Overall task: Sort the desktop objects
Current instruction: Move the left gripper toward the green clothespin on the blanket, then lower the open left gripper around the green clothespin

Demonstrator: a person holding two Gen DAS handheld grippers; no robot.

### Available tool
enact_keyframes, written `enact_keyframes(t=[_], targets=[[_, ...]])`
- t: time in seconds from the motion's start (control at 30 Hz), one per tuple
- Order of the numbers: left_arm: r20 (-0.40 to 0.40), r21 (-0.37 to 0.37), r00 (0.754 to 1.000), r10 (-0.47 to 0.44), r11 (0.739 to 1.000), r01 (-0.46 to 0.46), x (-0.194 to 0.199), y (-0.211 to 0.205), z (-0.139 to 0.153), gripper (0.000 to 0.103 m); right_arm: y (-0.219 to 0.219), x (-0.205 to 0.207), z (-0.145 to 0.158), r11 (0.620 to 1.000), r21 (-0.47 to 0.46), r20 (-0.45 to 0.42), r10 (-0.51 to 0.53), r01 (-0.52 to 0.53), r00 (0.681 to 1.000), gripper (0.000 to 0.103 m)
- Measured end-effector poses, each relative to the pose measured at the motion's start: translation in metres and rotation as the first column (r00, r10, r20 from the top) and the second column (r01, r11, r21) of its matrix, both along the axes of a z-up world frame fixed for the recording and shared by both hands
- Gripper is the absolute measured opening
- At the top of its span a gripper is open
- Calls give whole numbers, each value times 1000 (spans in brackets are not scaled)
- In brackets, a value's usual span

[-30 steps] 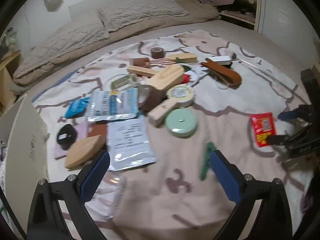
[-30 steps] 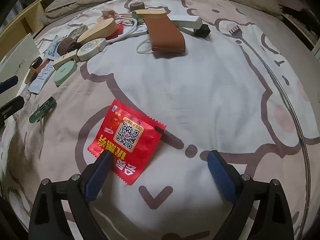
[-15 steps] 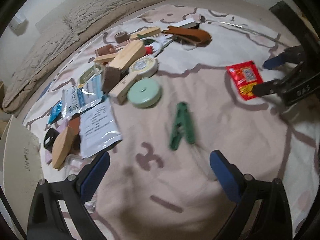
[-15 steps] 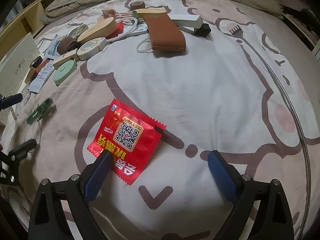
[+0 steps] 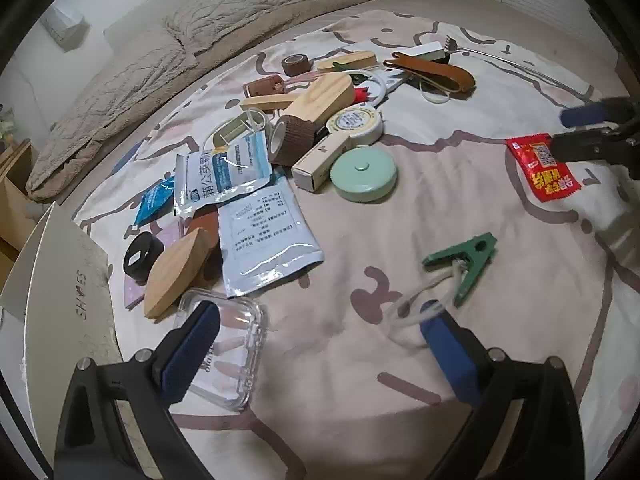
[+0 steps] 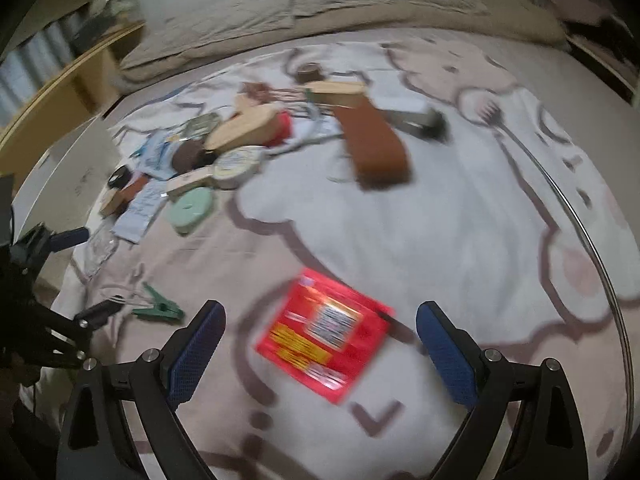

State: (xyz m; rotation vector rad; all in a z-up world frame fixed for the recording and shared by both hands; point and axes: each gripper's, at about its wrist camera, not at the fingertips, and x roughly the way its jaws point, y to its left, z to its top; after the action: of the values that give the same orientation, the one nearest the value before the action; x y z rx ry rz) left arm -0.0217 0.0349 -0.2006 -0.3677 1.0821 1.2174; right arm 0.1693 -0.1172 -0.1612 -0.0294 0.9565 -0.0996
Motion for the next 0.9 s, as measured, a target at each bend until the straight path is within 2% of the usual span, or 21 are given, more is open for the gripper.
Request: enact_keyframes(t=[0.3,0.5,0.73,0.9], targets=[[-28,2,999,-29,1000,29,1,-7,-7,101,54,21,-25,988,-28,-35,149,-150,988,96],[-7,14,999,36,999,-36,-14,1,-4,101,62,29,-43,985,-65,-70,155,-160,985,96],[13,61,991,136,989,-136,-30,11,5,101,60,30,-32,984,-60,-43,168,-170,985,96],[32,34,989,146,989,-147,-35,14,4,101,53,33,-40,983,-110,-65,142,-149,988,96]])
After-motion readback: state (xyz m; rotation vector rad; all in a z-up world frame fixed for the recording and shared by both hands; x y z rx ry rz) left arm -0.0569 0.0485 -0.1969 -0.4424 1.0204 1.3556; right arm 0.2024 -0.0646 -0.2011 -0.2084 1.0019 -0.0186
